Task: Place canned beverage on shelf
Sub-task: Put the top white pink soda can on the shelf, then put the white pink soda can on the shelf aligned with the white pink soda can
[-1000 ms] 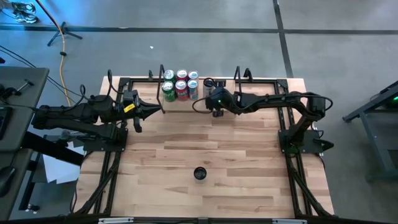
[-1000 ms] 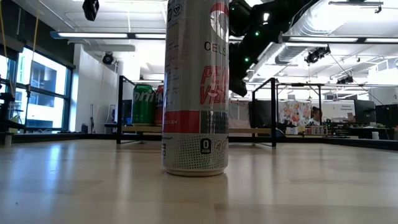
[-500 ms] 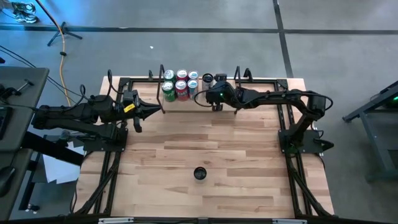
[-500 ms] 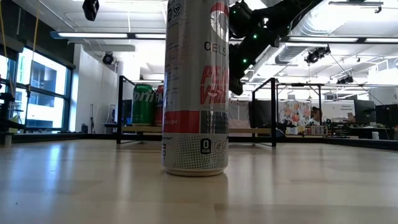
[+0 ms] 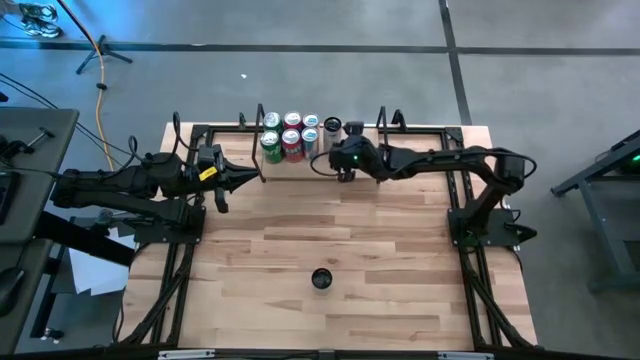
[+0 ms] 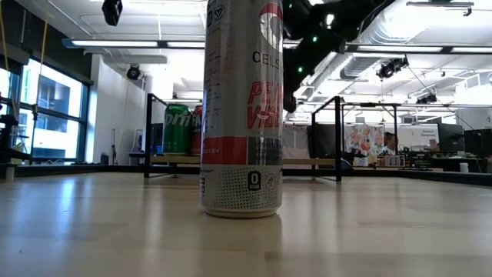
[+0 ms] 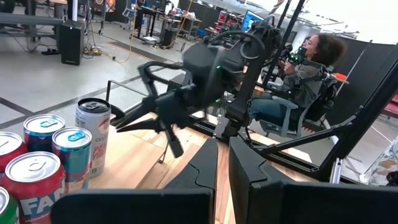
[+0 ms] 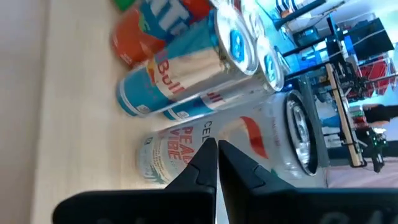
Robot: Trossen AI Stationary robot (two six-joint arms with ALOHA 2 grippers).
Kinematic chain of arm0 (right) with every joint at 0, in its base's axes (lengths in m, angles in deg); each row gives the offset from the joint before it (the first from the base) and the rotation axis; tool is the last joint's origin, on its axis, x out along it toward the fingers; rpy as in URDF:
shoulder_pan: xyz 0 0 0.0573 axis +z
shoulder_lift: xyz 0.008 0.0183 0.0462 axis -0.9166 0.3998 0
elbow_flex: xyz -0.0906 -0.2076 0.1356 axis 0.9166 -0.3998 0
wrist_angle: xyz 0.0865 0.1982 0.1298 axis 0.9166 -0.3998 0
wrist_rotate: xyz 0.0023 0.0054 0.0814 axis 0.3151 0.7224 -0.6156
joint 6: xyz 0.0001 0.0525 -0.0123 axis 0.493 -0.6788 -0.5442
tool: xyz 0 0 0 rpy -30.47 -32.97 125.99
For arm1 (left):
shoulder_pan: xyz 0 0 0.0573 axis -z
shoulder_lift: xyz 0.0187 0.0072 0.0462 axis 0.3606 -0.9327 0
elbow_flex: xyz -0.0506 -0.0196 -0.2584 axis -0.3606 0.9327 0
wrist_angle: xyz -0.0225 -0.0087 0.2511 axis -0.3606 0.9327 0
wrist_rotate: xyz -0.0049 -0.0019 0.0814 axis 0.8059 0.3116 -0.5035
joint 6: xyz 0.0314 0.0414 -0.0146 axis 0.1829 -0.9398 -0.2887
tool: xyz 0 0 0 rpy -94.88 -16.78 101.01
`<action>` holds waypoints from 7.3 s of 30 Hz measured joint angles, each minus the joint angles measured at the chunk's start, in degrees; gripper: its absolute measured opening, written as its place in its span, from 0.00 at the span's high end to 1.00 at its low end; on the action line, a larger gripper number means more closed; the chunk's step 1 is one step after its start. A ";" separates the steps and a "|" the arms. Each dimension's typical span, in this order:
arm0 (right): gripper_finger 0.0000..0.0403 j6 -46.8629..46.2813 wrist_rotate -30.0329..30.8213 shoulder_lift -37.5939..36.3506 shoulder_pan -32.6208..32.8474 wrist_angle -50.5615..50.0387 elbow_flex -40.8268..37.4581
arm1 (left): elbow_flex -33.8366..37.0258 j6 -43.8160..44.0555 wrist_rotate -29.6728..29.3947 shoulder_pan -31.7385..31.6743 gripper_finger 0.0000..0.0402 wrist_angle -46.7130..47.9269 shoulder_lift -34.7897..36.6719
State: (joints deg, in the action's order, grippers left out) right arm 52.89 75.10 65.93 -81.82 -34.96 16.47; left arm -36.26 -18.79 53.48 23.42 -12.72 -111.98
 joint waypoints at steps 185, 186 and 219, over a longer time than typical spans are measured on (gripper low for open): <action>0.05 -69.49 -17.31 -46.92 9.87 23.55 -34.23 | 0.00 -8.92 -1.86 0.00 0.99 -0.02 0.00; 0.04 -68.97 -17.33 -46.92 9.87 23.55 -34.23 | 0.00 -8.92 -1.86 0.00 0.99 -0.02 0.00; 0.03 -60.47 -37.21 -24.71 18.92 8.57 -2.76 | 0.00 -7.37 -1.70 0.01 0.99 -0.05 0.01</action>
State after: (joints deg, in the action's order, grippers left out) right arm -7.58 37.89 41.22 -62.90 -26.39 13.71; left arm -36.26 -26.15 51.78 23.43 -12.78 -111.97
